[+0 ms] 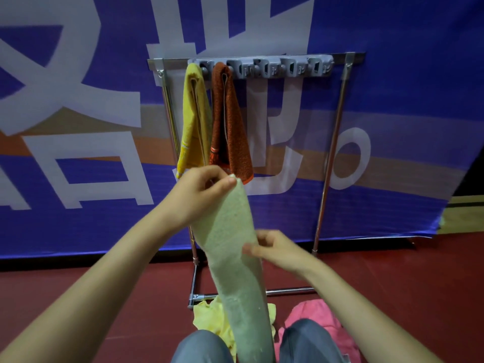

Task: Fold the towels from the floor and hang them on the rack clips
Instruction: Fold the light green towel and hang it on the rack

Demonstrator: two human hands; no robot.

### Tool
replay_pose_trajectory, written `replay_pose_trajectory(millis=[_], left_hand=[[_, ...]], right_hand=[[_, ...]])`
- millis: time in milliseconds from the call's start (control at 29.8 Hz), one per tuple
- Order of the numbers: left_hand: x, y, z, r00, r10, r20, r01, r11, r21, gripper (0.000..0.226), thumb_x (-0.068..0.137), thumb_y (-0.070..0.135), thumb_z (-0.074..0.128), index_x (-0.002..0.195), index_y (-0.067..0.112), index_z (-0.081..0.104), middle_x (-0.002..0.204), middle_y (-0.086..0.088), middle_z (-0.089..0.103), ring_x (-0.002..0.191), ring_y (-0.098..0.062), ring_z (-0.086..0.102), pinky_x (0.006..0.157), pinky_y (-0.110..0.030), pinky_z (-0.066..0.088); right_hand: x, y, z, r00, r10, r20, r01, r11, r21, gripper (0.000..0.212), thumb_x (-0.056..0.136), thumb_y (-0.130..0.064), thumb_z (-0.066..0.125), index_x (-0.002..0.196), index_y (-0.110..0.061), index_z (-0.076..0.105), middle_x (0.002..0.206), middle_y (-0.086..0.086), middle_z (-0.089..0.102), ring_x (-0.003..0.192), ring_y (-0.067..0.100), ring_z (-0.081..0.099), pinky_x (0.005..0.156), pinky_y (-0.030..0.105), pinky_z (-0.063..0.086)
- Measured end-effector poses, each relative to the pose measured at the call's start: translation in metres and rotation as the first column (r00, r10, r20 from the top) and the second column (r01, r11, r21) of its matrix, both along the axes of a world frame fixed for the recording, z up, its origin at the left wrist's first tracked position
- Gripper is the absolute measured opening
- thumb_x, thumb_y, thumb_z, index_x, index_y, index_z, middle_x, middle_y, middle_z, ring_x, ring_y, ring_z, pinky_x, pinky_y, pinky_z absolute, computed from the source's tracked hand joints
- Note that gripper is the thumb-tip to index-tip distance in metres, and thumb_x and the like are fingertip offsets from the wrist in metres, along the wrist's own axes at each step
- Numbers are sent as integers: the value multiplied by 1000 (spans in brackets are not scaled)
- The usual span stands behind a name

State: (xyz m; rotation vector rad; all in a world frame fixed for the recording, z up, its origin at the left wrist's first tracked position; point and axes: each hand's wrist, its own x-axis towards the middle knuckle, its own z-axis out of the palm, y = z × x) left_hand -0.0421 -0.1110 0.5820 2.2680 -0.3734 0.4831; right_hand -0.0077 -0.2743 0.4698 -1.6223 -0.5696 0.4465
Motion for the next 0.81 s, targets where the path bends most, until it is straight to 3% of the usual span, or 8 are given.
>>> replay_pose_trajectory(millis=[101,269,369,504,571,705,739,806], left_hand=[[3,8,15,994,67,81,-63,997,-51,20,88,22,53,77,7,60,64,2,51,57,-1,45,54,-11,36],[6,28,28,980,147,137,-139,988,-67,20,88,24,52,76,9,60,64,1,52,57,-3,45,50,-9,35],[9,46,24,965,208,160,-200,978,-60,22,88,24,52,67,17,55,62,3,51,58,-6,44,49,-7,35],[12,72,8,924,345,165,-352,936,15,23,88,23,53,76,5,60,64,-4,52,61,-11,45,55,-14,36],[13,85,-6,907,411,87,-420,898,130,25,88,25,53,81,2,62,74,-10,57,72,-22,51,63,-29,38],[10,83,-46,883,448,-140,-390,866,312,27,89,28,51,92,4,63,85,-10,60,88,-31,58,73,-35,43],[7,75,-55,899,387,-204,-323,902,286,24,89,27,50,95,6,62,88,-7,60,91,-26,59,74,-32,44],[2,50,-64,931,137,-338,-124,991,59,19,92,23,45,98,14,61,96,0,62,92,-10,59,76,-15,45]], right_hand=[[-1,-1,-34,996,-23,-89,19,999,-43,15,85,-4,56,98,-8,63,78,-17,67,70,-11,60,69,9,48],[-2,6,-75,984,-37,-177,13,991,-134,25,86,-7,55,110,1,59,91,-8,64,72,-12,60,72,9,48],[-5,9,-87,978,-46,-203,17,990,-143,14,87,-6,54,100,-9,60,69,-19,69,63,-14,58,60,4,42],[-7,9,-78,985,-24,-169,8,996,-92,16,87,-2,53,81,-16,59,57,-23,65,58,-14,56,56,4,40],[-5,7,-66,987,0,-162,-6,999,-32,11,86,-8,55,78,-14,59,58,-19,65,60,-11,55,57,6,41],[1,6,-28,993,62,-102,-57,997,49,6,82,-16,58,80,-14,63,66,-15,67,66,-5,57,63,11,44],[2,7,-17,993,79,-89,-73,995,66,8,79,-19,57,81,-15,64,67,-13,68,67,-2,58,64,13,45],[3,8,2,992,105,-71,-99,992,84,12,76,-23,57,79,-17,67,67,-11,68,66,0,58,63,16,44]])
